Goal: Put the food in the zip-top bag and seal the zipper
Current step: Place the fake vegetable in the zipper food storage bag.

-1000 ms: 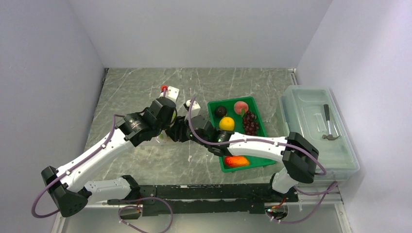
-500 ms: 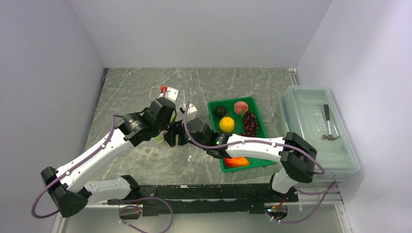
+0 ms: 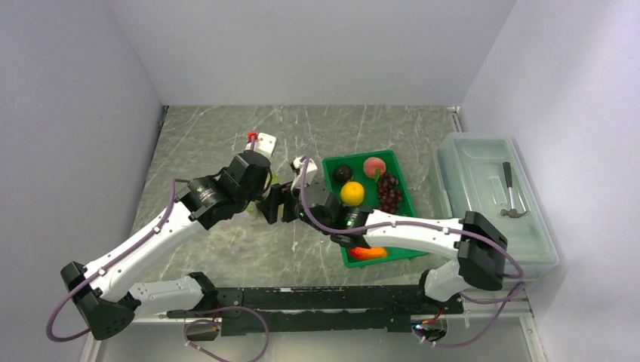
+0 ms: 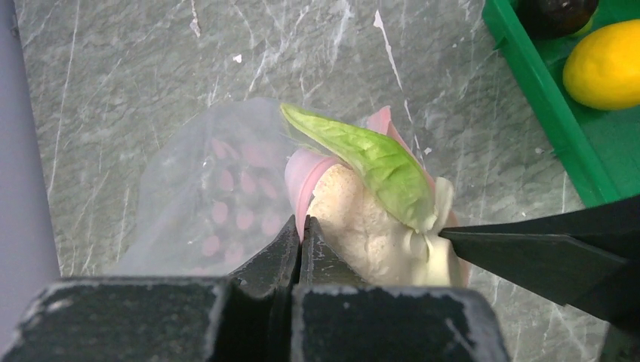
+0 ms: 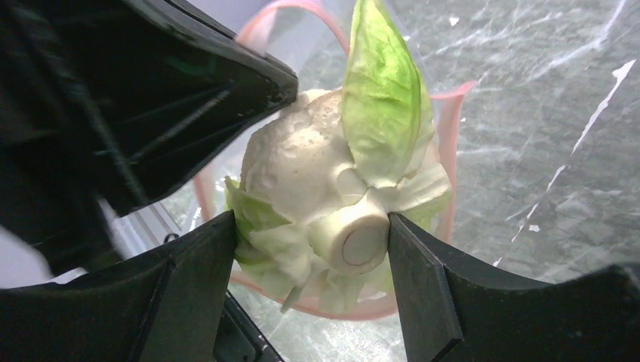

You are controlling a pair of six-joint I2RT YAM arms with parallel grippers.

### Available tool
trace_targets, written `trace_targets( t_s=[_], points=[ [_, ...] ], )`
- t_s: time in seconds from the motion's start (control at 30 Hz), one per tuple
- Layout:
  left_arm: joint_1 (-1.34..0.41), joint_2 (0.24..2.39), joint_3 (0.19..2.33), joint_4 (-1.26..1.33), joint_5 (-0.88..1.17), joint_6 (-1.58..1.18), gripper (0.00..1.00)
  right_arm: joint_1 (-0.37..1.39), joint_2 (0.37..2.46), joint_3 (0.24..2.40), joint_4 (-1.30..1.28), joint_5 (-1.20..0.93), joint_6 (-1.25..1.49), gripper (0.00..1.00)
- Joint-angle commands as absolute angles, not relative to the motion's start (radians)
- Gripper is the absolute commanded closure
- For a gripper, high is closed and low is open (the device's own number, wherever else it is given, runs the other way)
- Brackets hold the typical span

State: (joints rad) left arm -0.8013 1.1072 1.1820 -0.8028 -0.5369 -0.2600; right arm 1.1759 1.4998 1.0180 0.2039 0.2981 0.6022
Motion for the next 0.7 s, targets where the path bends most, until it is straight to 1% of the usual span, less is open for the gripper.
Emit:
trace_targets(
  t_s=[0.0,0.27,0.57,0.67],
  points=[
    [-0.802,1.082,1.181,-0.748,-0.526,-0.259,1.00,1.187,1.407,1.017,0.228,0.360,0.586,0.26],
    [-0.801,1.078,1.181,-0.746,-0.524,-0.262,1.00,1.187,1.378,1.019,0.181,0.397,0.585,0.23],
    [-0.801,1.061,1.174,-0.735,-0.513,-0.264,1.00,1.187,1.496,1.075,0.193,0.353,0.623,0.22],
    [-0.801,1.055,1.172,-0.732,-0.512,-0.262,1.00,1.187,1.552,1.118,0.183,0.332,0.640,0.15]
  ],
)
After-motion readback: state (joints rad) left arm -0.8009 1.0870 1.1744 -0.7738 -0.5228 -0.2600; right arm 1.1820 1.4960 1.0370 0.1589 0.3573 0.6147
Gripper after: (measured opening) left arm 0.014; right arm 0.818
